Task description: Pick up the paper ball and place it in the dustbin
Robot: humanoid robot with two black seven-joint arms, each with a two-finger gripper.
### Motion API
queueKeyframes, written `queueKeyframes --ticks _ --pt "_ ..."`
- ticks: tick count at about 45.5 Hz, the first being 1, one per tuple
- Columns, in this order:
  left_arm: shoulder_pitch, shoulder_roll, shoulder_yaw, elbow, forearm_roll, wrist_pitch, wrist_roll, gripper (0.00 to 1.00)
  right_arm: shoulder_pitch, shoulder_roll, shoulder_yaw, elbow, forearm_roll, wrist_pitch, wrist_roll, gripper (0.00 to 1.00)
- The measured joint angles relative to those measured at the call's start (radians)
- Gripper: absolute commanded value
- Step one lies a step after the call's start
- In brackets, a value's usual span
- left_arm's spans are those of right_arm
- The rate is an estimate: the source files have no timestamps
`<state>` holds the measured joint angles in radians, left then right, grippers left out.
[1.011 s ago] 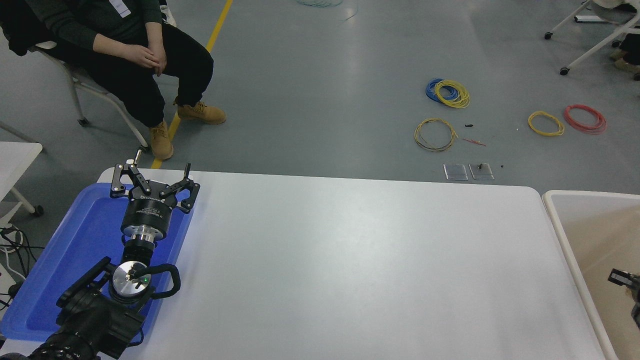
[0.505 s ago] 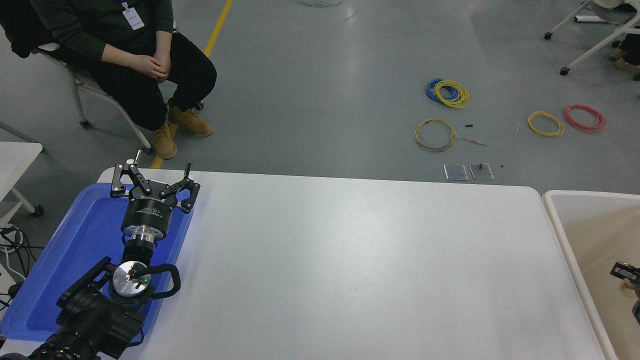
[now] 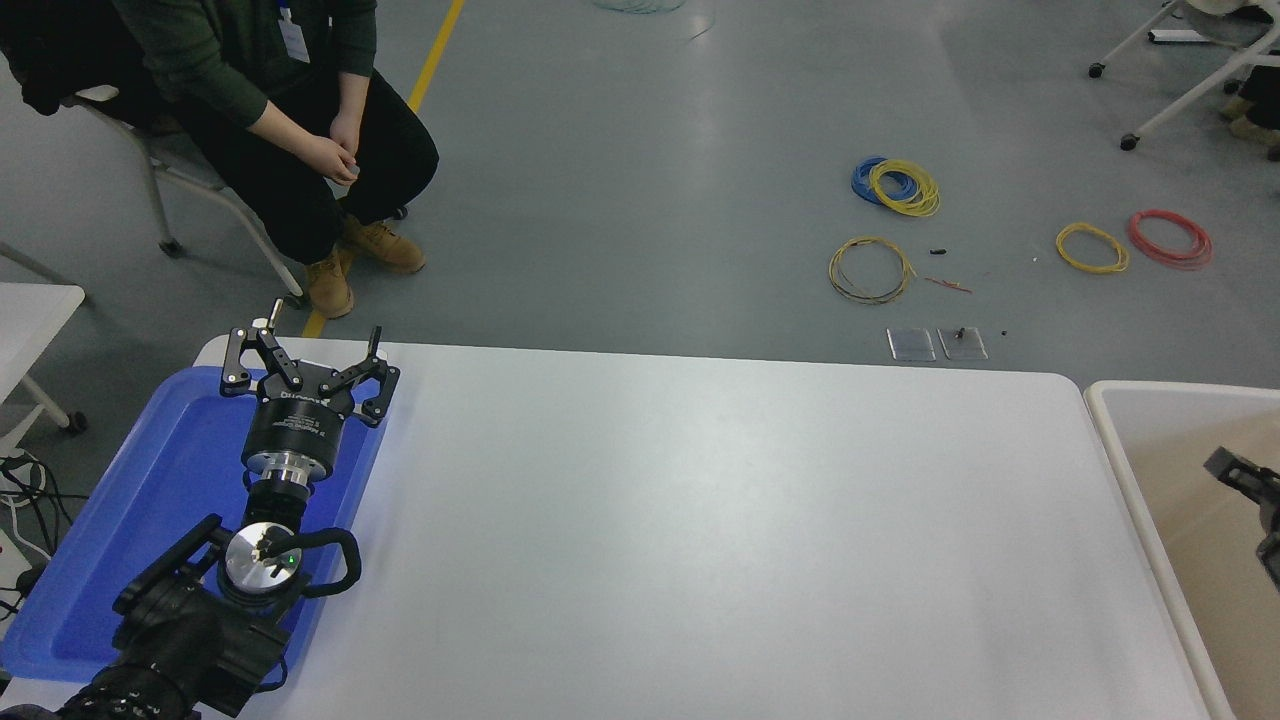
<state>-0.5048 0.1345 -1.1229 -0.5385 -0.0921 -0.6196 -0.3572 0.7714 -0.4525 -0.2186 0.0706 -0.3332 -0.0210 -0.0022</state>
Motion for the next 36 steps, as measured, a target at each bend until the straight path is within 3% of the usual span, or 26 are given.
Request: queueKeyframes --ticks 16,21,26,36 --pt "0.000 0.000 0.000 0.000 0.000 0.000 0.000 1.00 0.121 0.005 0.406 0.112 0.000 -0.004 0.010 1.00" --pt "0.000 0.000 0.000 0.000 0.000 0.000 0.000 1.00 0.136 0.002 0.523 0.164 0.000 -0.005 0.038 1.00" --pt "0.001 0.000 0.000 0.000 0.000 0.001 0.000 1.00 0.141 0.001 0.655 0.217 0.000 -0.006 0.112 1.00" --pt "0.000 0.000 0.000 0.000 0.000 0.001 0.000 1.00 0.103 0.002 0.885 0.351 -0.001 -0.004 0.322 1.00"
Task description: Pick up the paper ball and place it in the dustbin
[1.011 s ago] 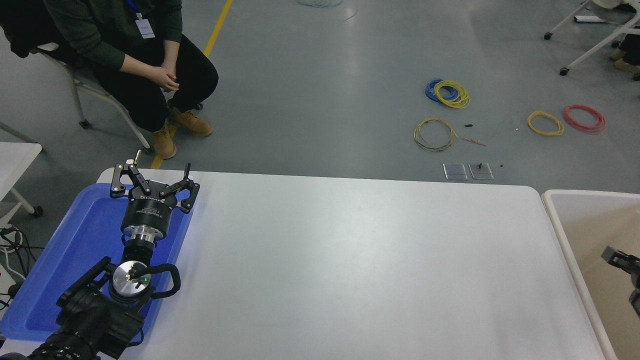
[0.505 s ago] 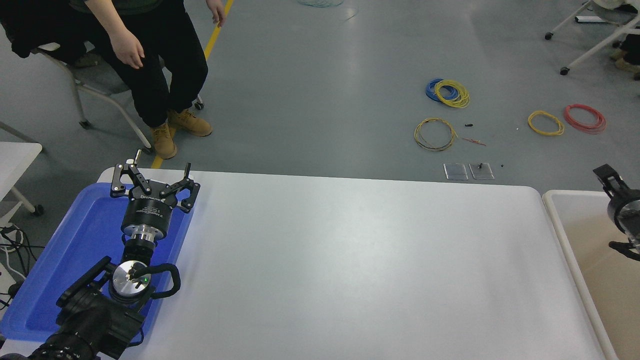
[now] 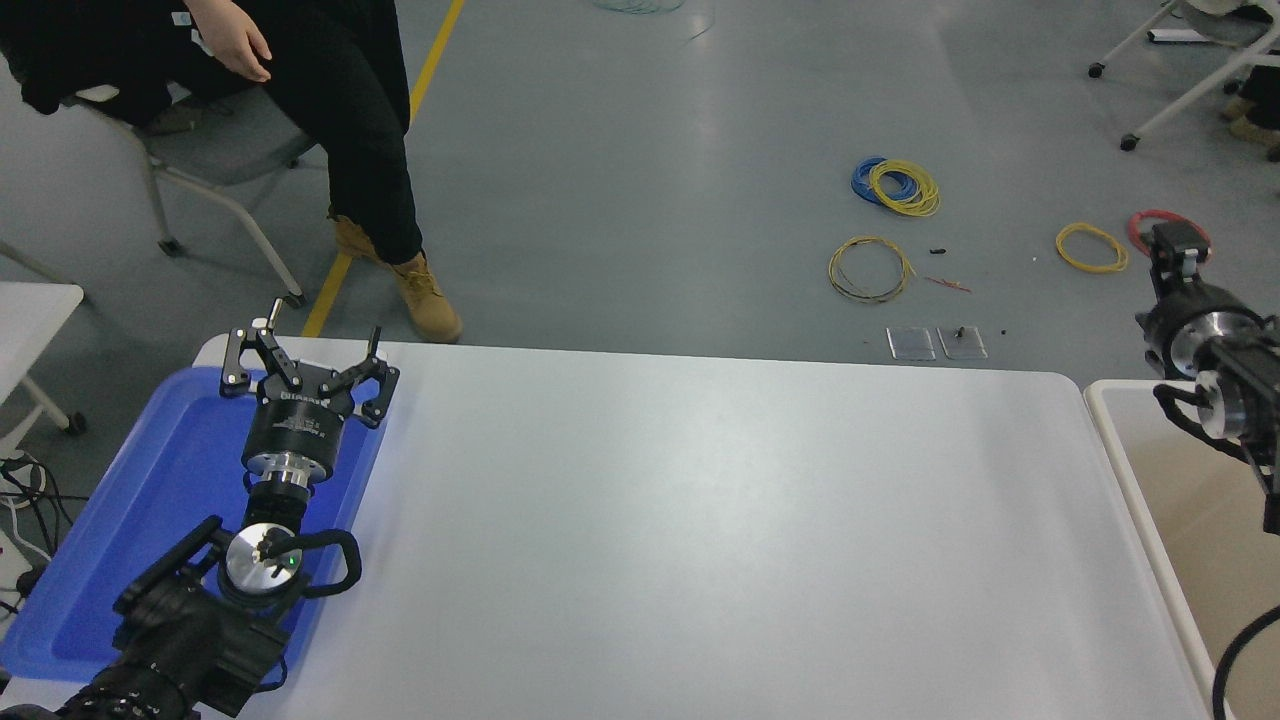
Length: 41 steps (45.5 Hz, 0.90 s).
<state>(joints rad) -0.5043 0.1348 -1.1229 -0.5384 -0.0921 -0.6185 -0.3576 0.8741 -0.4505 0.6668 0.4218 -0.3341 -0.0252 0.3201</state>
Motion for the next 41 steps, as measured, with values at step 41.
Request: queueKeyframes --ticks 41 --pt "0.000 0.000 0.000 0.000 0.000 0.000 0.000 1.00 -0.364 0.158 0.373 0.278 -0.002 0.013 0.211 1.00"
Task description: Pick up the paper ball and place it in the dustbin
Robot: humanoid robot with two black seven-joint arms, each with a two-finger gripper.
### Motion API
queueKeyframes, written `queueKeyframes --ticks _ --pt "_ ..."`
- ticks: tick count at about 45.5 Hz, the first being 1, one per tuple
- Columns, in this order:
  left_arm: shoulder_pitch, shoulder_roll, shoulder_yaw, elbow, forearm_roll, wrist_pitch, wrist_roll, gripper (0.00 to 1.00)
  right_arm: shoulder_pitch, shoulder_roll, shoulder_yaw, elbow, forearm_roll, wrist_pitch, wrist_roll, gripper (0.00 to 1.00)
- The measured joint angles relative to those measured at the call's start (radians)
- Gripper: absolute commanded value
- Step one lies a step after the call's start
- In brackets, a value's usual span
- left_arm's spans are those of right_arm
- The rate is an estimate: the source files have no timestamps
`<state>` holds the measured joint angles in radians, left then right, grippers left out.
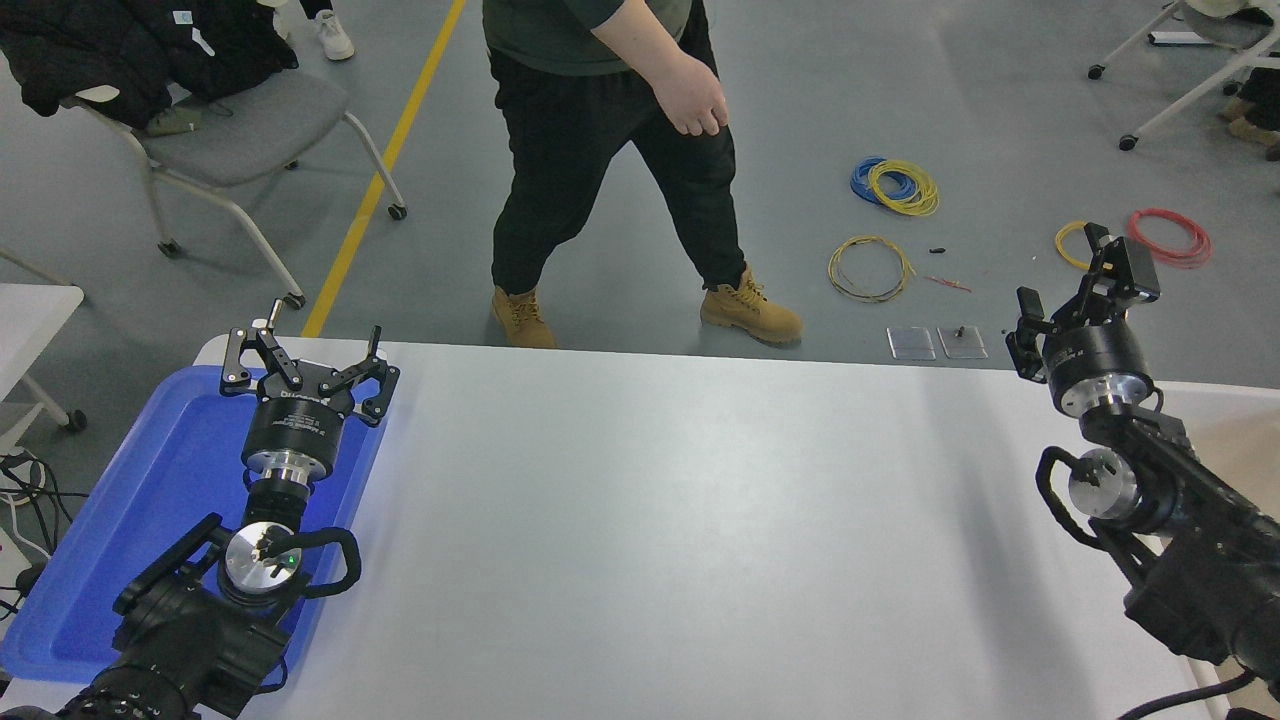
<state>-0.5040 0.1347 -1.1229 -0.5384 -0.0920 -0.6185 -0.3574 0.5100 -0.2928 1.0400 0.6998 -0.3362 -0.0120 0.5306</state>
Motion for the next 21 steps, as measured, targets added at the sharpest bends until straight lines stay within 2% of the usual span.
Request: queueKeyframes --ticks 10,21 --pt "0.000 0.000 0.000 0.000 0.000 0.000 0.000 1.00 -0.045 0.035 0.042 0.021 -0.001 0.003 0.054 1.00" --pt "0.000 0.000 0.000 0.000 0.000 0.000 0.000 1.00 -0.071 0.057 0.067 0.030 -0.001 0.017 0.075 1.00"
